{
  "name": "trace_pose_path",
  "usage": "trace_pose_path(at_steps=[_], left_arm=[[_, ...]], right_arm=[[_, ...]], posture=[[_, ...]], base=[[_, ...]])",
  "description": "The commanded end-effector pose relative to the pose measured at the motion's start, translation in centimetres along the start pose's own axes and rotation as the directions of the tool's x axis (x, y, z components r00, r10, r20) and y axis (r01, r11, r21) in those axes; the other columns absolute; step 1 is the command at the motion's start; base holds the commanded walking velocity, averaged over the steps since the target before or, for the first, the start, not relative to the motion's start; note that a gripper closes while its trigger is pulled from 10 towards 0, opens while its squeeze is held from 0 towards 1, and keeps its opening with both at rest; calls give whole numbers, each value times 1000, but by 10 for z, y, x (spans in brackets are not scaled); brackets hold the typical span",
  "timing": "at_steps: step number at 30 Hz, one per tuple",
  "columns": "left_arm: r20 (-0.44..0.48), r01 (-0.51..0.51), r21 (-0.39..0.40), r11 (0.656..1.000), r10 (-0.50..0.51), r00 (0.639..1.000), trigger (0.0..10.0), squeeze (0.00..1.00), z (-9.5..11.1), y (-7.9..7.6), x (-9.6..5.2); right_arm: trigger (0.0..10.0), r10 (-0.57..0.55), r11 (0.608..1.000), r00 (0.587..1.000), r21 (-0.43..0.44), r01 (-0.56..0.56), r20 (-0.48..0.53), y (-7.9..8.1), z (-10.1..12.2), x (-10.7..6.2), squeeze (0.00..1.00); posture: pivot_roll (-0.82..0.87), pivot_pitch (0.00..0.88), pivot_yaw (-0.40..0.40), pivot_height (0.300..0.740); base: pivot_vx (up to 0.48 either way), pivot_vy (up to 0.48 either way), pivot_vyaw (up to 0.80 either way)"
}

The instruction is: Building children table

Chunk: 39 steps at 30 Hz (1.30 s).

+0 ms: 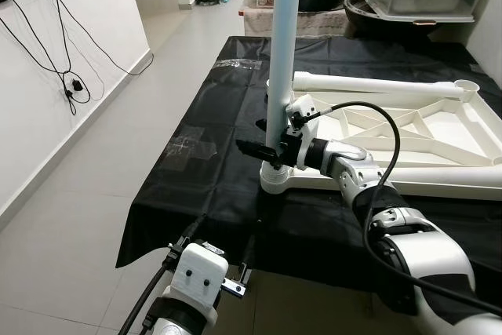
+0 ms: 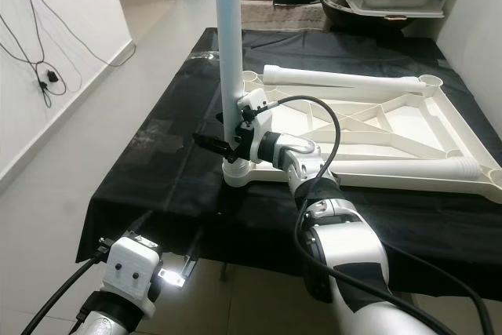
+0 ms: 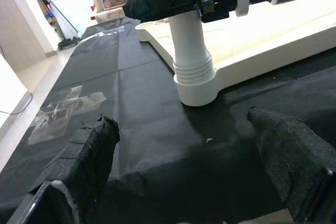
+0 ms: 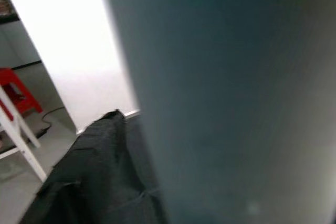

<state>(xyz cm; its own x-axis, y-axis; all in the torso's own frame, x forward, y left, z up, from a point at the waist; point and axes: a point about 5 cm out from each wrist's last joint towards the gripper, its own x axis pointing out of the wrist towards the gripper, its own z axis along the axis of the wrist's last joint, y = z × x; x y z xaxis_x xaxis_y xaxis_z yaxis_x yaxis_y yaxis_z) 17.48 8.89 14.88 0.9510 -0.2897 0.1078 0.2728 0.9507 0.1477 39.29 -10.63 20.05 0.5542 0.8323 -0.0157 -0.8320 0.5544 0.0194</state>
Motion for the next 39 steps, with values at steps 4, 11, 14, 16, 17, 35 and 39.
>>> trace_pose_path(at_steps=[4,11,14,16,17,35,39], left_arm=[[-7,9,-1,1000,-9,1000,10000,0,-1,-3,-1],[-7,4,5,1000,-4,1000,10000,0,-1,-2,0],[-5,-4,13,1000,4,1000,10000,0,-1,1,1],[-5,-6,16,1000,6,1000,10000,0,-1,2,1],[-5,-6,16,1000,6,1000,10000,0,-1,2,1],[-1,-11,31,999,11,1000,10000,0,-3,7,7],[0,-12,32,999,12,1000,10000,0,-2,6,6]], right_arm=[[0,32,999,999,-5,-32,9,10,-1,11,0],[0,31,999,999,-8,-31,11,12,-6,11,0],[0,-64,998,997,-28,65,30,11,-10,13,0],[0,-108,994,993,-28,109,42,11,-12,13,0],[0,-108,994,993,-28,109,42,11,-12,13,0],[0,-936,351,350,-4,937,-30,21,-45,-13,0],[0,-950,273,285,102,956,-127,37,-53,5,0]], posture=[[84,67,-8,740],[86,70,-7,740],[84,71,-7,740],[83,70,-5,740],[83,70,-5,740],[62,63,12,740],[70,65,6,740]], base=[[0,0,0],[0,0,0],[0,0,0],[0,0,0],[0,0,0],[0,0,0],[0,0,0]])
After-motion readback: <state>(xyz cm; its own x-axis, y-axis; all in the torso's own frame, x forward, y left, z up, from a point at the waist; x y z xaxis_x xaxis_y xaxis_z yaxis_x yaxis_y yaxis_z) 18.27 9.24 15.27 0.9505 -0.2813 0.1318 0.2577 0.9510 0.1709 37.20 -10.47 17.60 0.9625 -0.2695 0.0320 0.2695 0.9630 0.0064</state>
